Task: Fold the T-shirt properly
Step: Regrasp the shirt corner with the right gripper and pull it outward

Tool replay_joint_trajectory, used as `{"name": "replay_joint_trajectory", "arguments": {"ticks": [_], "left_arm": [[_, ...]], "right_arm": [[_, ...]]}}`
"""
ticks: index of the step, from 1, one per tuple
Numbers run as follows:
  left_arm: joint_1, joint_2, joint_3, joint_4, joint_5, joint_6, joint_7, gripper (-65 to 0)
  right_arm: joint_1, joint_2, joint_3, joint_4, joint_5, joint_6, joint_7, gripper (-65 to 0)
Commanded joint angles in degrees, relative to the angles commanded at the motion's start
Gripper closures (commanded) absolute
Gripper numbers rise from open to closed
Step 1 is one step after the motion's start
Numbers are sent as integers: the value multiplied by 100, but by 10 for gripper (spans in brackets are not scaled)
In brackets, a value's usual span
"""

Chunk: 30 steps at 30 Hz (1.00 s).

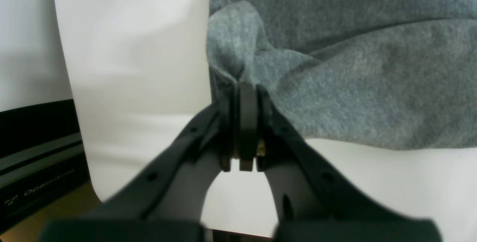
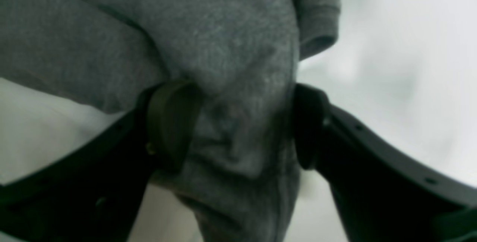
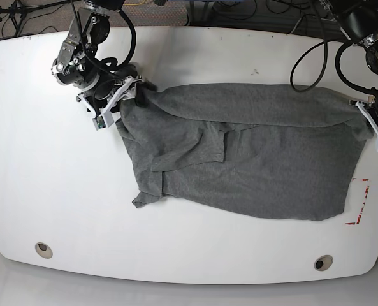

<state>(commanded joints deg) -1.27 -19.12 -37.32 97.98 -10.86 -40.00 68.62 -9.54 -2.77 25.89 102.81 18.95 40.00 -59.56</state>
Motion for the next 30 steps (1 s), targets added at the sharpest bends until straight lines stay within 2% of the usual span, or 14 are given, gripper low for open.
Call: {"name": "replay_joint_trajectory", "arguments": {"ticks": [3, 4, 5, 6, 7, 12, 19, 23, 30], "left_arm": [[0, 0, 0, 0, 0, 0, 0, 0], [0, 0, 0, 0, 0, 0, 0, 0], [0, 0, 0, 0, 0, 0, 0, 0], [0, -9, 0, 0, 0, 0, 0, 0], [0, -9, 0, 0, 0, 0, 0, 0], [0, -9, 0, 0, 0, 0, 0, 0], [-97, -9, -44, 193, -35, 0, 0, 0], [-123, 18, -202, 580, -26, 0, 9, 0], [-527, 26, -141, 932, -26, 0, 9, 0]], "right_arm": [[0, 0, 0, 9, 0, 0, 0, -187], [0, 0, 0, 9, 0, 0, 0, -122], [0, 0, 0, 18, 0, 0, 0, -101], [0, 0, 0, 26, 0, 0, 0, -38], [0, 9, 0, 26, 0, 0, 0, -8], [-132, 18, 0, 132, 35, 0, 0, -6], [-580, 9, -18, 976, 53, 0, -26, 0], [-782, 9, -18, 1345, 62, 0, -369, 0], [-791, 308, 18, 1354, 53, 0, -448, 0]]}}
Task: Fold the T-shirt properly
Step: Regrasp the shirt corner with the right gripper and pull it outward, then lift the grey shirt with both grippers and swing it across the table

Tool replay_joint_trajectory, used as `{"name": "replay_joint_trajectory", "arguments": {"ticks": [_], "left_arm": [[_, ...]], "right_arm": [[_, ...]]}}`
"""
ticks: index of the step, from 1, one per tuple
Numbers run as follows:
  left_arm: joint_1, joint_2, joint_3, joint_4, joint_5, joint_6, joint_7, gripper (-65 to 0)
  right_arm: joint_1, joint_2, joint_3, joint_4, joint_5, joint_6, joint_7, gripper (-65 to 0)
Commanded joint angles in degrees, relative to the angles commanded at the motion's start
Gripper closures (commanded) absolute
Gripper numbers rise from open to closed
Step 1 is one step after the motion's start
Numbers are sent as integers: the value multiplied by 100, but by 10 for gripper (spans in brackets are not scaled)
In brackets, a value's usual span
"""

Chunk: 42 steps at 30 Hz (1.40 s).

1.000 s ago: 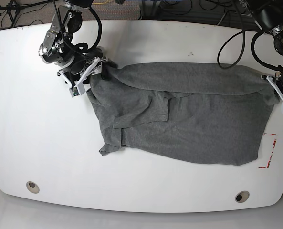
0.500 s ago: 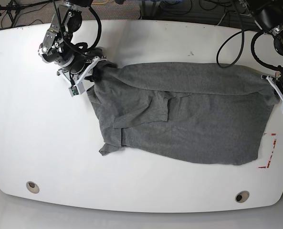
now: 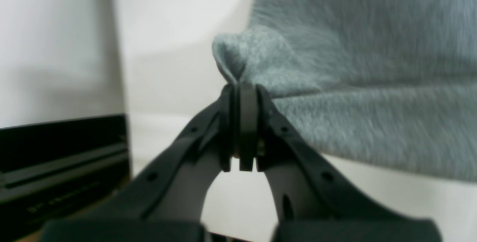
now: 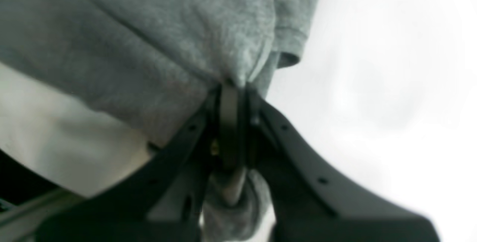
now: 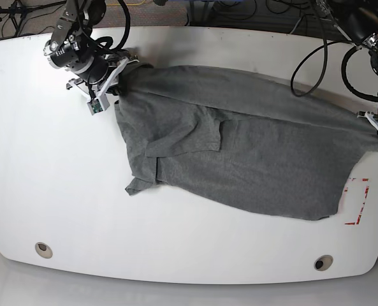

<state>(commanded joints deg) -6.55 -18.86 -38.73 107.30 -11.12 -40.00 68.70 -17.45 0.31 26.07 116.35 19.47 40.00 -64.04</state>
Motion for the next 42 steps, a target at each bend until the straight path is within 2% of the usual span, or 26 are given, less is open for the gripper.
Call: {"name": "replay_joint_trajectory", "arguments": {"ticks": [7, 15, 24, 29, 31, 36, 42], "left_arm": [[-589, 0, 0, 18, 0, 0, 0, 0], [-1134, 0, 35, 9, 0, 0, 0, 0], [-1609, 9, 431, 0, 18, 0, 0, 0], [-2057, 88, 774, -53, 35, 0, 0, 0], [-2242, 237, 853, -53, 35, 171, 0, 0], [-2857, 457, 1125, -53, 35, 927, 0, 0], [-3473, 668, 1363, -53, 53, 1244, 0, 0]], "right_arm": [[369, 448, 0, -35, 0, 0, 0, 0], [870, 642, 0, -35, -53, 0, -9, -5], [1574, 862, 0, -62, -62, 0, -9, -6], [2251, 993, 0, -255, -62, 0, -9, -6], [2505, 1134, -18, -334, -62, 0, -9, -6], [3367, 1354, -44, -695, -62, 0, -9, -6], [4334, 1741, -193, -1292, -53, 0, -9, -6]]}}
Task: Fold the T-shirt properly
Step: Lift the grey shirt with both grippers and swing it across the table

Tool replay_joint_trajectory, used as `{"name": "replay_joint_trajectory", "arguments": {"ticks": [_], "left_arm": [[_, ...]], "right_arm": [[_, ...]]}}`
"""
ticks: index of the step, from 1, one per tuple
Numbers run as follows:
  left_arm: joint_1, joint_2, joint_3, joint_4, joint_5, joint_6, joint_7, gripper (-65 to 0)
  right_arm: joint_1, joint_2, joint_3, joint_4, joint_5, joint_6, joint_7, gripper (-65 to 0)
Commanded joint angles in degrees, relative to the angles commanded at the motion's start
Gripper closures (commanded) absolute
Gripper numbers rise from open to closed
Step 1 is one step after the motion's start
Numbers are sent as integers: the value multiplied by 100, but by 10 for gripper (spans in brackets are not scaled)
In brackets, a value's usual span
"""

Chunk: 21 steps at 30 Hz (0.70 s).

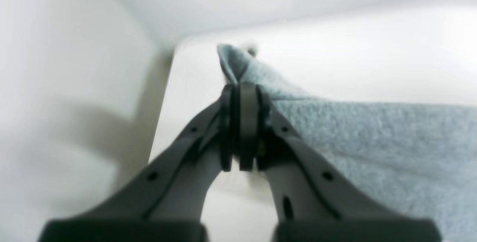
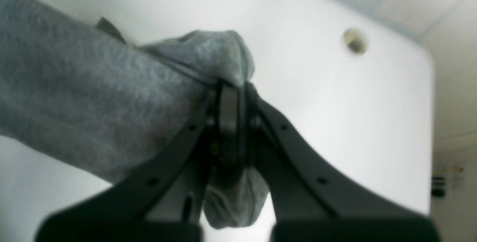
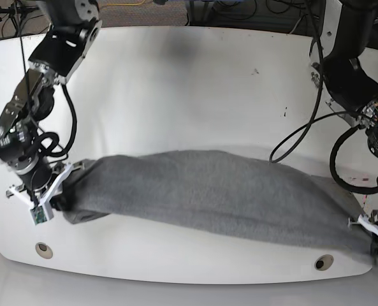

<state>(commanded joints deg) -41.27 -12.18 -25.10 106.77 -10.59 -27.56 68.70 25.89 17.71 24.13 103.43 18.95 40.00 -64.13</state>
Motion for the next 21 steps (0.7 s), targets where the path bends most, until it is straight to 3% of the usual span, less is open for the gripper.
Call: {"name": "replay_joint_trajectory", "arguments": {"ticks": [5, 12, 21], "left_arm": [[-624, 70, 229, -290, 413, -9, -9, 0], [-1600, 44, 237, -774, 519, -9, -44, 0], [-2796, -132, 290, -1398, 527, 9, -466, 0]], "right_arm": [[932, 571, -598, -615, -9, 0, 9, -5], [2136, 914, -1152, -1064, -9, 0, 9, -5], [3552, 1196, -1978, -1512, -9, 0, 9, -5]]}}
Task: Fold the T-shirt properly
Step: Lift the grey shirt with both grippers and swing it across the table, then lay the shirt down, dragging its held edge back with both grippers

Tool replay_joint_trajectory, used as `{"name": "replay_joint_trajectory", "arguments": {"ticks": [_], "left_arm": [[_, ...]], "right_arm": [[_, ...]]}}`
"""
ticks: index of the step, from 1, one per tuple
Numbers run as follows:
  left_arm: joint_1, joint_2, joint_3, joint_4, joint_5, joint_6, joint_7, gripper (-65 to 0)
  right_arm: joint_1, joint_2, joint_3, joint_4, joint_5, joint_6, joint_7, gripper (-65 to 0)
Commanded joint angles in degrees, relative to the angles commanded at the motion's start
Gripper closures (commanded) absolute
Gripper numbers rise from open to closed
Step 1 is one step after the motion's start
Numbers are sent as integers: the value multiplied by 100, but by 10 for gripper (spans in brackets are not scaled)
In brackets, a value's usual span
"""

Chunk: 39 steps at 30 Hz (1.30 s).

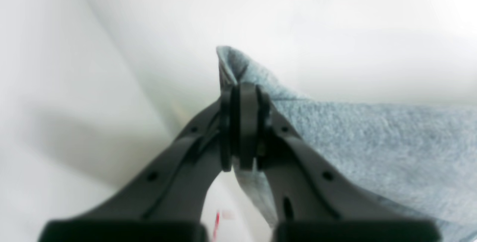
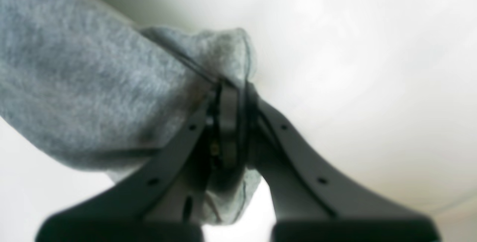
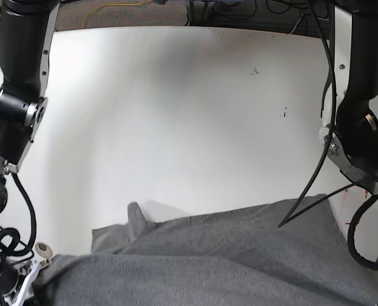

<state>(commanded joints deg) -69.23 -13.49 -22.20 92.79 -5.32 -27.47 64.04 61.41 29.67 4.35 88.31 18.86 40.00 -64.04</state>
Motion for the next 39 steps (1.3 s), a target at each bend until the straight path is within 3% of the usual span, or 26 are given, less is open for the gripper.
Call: {"name": "replay_joint_trajectory", "arguments": {"ticks": [7, 16, 20, 25, 32, 39], "left_arm": [[-738, -53, -9, -633, -35, -9, -18, 0], [-308, -53, -18, -378, -44, -18, -9, 0], [202, -53, -18, 158, -44, -18, 9, 0], [1090, -53, -26, 659, -44, -26, 18, 0], [2523, -44, -62, 1204, -53, -70, 18, 0], [4079, 141, -413, 1626, -53, -457, 18, 0]], "right_arm": [[765, 132, -378, -62, 0, 0, 0, -6], [492, 158, -422, -18, 9, 0, -9, -5], [-123, 325, -316, 273, 35, 0, 18, -5], [-1415, 273, 334, 738, 62, 0, 35, -5], [-3279, -202, 1240, 1266, 9, 0, 79, -5], [-5029, -712, 1714, 1486, 9, 0, 545, -3]]}}
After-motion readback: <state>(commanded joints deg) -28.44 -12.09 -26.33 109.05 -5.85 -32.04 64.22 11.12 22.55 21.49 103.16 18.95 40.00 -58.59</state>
